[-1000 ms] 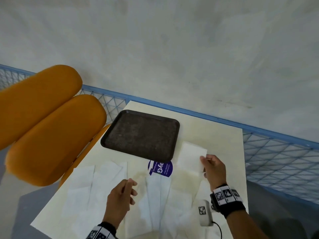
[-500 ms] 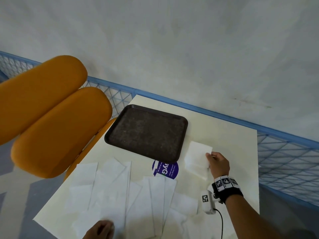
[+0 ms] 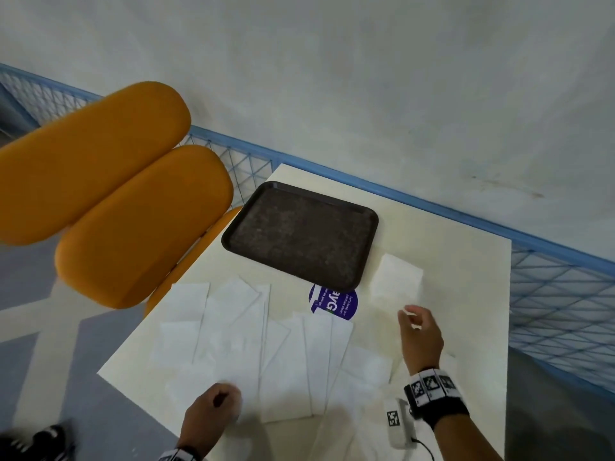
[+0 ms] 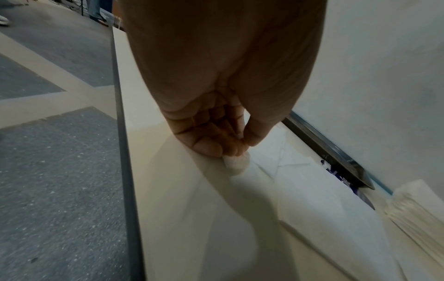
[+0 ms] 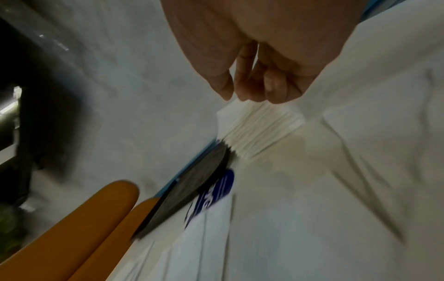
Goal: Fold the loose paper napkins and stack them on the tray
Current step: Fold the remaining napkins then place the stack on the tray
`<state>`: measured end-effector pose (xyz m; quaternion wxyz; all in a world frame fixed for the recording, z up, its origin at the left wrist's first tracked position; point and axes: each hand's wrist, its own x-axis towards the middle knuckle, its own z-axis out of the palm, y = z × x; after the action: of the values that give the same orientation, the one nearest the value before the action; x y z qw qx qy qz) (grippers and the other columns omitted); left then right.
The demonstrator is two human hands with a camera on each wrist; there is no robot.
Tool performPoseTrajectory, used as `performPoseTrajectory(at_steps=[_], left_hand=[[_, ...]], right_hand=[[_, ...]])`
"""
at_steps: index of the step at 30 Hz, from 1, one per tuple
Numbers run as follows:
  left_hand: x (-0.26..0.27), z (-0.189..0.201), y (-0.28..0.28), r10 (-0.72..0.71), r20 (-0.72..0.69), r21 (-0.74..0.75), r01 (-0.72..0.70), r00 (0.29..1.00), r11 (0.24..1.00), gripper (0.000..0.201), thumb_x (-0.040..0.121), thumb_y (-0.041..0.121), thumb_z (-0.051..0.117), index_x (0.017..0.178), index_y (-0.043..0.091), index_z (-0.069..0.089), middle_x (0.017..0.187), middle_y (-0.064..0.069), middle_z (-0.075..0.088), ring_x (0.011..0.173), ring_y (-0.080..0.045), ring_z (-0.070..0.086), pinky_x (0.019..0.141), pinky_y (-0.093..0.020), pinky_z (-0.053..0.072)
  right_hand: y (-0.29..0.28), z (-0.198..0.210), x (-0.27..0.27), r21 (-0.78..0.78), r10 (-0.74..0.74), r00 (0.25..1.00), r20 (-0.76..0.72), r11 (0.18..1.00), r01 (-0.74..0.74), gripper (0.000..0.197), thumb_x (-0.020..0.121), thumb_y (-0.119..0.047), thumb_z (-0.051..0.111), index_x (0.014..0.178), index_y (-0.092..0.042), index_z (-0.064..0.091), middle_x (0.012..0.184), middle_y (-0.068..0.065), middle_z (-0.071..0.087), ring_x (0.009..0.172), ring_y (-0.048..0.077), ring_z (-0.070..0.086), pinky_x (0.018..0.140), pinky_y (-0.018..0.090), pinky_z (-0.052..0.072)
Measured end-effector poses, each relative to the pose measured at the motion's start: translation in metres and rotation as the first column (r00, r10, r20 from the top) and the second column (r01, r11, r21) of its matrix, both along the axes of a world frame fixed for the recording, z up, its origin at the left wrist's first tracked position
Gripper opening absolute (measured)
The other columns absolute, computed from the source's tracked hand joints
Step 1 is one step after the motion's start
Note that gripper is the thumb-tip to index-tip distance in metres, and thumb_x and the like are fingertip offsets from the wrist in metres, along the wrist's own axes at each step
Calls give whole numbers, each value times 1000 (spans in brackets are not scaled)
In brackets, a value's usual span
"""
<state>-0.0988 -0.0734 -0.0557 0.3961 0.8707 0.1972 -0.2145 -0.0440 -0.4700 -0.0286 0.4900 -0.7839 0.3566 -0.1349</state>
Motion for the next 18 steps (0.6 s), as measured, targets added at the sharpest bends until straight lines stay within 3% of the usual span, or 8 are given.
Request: performPoseTrajectory(at_steps=[4,7,9,11,14,18], left_hand=[[-2,5,1,-1,3,-30,1,1000,1000,11,88,32,68,82,39,74,76,16,74,80,-7,68,72,-25,49],[-3,5,5,5,-24,-86,-7,1000,996,14,89,30,68,79,37,74,73,13,74,72,-8,68,69,-24,50],[-1,5,9,4,-49,-161,-12,999,987,20,90,25,66,76,36,74,65,3,71,57,-13,60,61,-25,48],[2,7,14,-10,-68,-202,-4,998,979,23,92,23,64,75,36,72,60,-1,67,51,-15,52,58,-25,44],[9,15,22,4,-108,-286,-34,994,958,15,89,23,66,79,30,75,65,-3,68,55,-16,53,58,-28,41],[14,33,30,2,-86,-360,-33,996,932,11,94,19,62,95,21,73,87,-4,76,66,-15,67,58,-27,48]], right_hand=[[59,-18,-35,88,284,949,-136,958,-274,9,90,-24,71,98,-23,69,90,-4,72,82,21,69,78,34,56],[107,-23,-45,125,459,864,-206,888,-443,17,88,-28,73,103,-23,66,91,-7,71,82,10,66,77,23,49],[135,-23,-43,131,514,810,-281,857,-499,31,88,-34,71,115,-23,60,102,-4,68,92,11,64,81,19,44],[157,-24,-35,126,507,775,-376,857,-500,43,88,-37,70,125,-21,53,115,0,63,105,16,61,87,22,44],[181,-28,-25,44,437,749,-498,875,-481,49,88,-33,68,130,-19,48,126,5,58,115,24,59,95,32,50],[196,-26,-20,-44,352,720,-599,883,-468,42,87,-30,66,123,-21,47,122,3,64,112,25,63,86,33,52]])
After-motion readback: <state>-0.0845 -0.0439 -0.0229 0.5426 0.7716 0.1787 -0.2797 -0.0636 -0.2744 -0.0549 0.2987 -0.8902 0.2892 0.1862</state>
